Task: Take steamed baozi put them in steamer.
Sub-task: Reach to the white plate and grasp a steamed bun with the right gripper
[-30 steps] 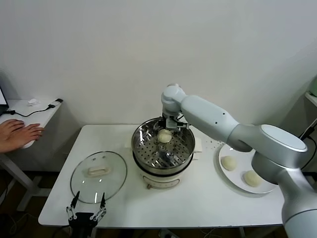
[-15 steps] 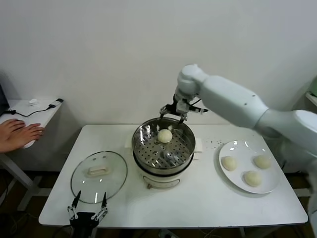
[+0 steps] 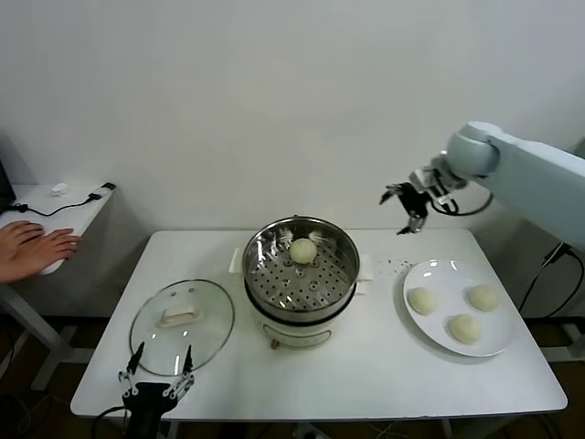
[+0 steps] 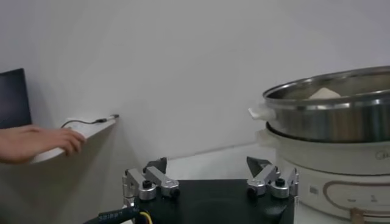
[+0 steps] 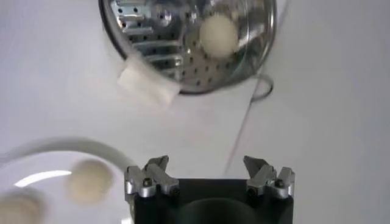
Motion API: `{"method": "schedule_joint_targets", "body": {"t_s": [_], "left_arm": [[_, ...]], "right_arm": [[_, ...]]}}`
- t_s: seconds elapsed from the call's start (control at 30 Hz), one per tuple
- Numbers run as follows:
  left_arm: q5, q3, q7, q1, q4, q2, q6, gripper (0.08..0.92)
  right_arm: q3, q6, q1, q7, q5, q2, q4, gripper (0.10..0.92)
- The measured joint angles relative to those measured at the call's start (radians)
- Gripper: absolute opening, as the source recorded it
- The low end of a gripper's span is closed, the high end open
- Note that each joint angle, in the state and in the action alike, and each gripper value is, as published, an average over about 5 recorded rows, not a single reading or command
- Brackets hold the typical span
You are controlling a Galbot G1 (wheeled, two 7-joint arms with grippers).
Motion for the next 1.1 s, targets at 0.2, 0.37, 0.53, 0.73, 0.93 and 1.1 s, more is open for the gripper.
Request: {"method": "schedule_joint_targets", "body": {"t_s": [0.2,0.37,0.53,0.73,0.93,1.1], "left_arm": [[-0.008,-0.008,0.000,0.002,-0.002,0.002,0.004,0.823],[-0.012,-0.010,0.004,0.010,-0.002,0.003,0.003,0.823],[-0.008,-0.009,0.009,0.019,-0.008,0.004,0.003,0.823],[-0.005,-0.018,0.009,0.026,-0.004,0.004,-0.001,0.823],[0.004,-0.020,0.007,0.028,0.011,0.003,-0.007,0.823],[0.009,-0.018,0.005,0.028,0.022,0.001,-0.009,0.823]], "right_arm": [[0.025,-0.051,-0.096,-0.033,-0.018,-0.054,-0.028,0.823],[0.110,-0.060,-0.220,-0.052,-0.079,-0.057,-0.072,0.823],[0.212,-0.056,-0.344,-0.061,-0.148,-0.021,-0.138,0.823],[0.320,-0.042,-0.447,-0.069,-0.215,0.044,-0.226,0.823],[0.386,-0.028,-0.500,-0.082,-0.252,0.105,-0.299,0.823],[0.416,-0.020,-0.527,-0.092,-0.269,0.138,-0.339,0.823]]}}
